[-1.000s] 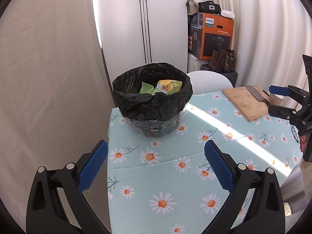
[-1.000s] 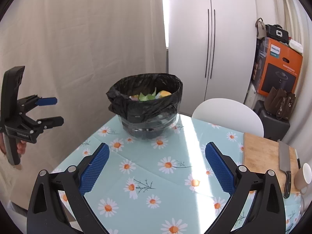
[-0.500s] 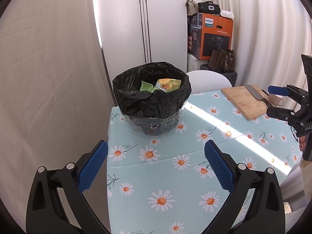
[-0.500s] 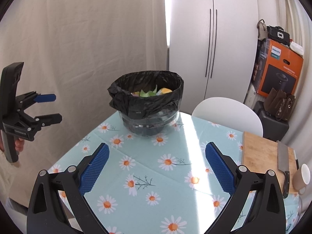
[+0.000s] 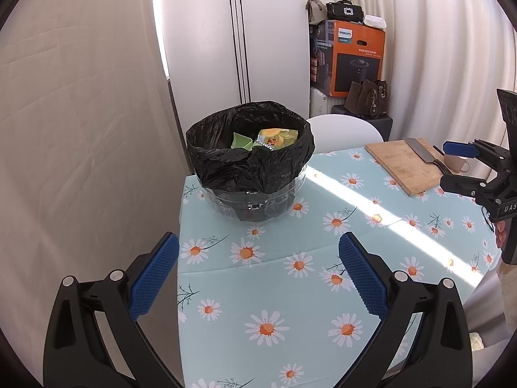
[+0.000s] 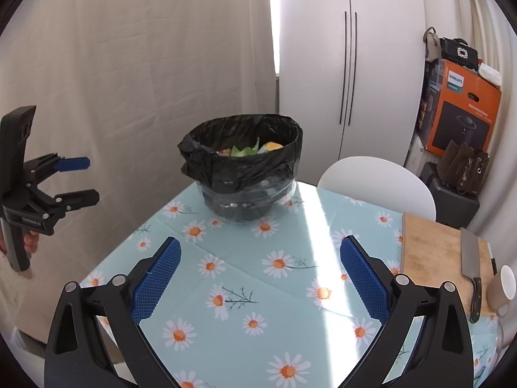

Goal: Collect trash

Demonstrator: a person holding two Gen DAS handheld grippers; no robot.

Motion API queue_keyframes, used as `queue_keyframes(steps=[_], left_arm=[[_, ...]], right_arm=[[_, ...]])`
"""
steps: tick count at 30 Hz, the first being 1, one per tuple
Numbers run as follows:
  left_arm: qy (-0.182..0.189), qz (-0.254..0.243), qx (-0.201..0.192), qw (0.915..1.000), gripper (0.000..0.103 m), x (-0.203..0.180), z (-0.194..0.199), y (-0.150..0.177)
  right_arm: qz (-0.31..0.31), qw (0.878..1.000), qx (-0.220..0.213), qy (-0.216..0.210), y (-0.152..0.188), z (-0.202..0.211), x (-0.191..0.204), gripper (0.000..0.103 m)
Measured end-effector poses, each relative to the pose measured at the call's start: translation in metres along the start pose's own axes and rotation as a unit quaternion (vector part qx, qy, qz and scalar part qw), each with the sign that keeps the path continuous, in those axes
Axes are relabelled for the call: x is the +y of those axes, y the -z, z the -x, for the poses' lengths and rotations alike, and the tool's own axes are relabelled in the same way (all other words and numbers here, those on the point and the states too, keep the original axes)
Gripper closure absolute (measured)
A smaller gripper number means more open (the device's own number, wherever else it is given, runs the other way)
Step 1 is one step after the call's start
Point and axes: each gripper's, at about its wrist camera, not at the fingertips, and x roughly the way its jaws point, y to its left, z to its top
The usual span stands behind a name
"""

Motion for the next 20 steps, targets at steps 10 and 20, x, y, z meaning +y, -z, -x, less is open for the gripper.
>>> queue_keyframes(steps=[10,20], left_arm=[[-0.003,-0.007,-0.011,0.9999,0.006,-0.0041,0.0054,-0.0004],[0.010,-0.019,-0.010,0.9997,0.006,-0.0072,0.0090,-0.0033]], right_arm=[[0.019,1.000,0.000,0.006,-0.0004,0.0043,0.0012,0.008],[0.025,1.000,-0.005,0.013,-0.0029,0.0074,-0.0028,0.008]])
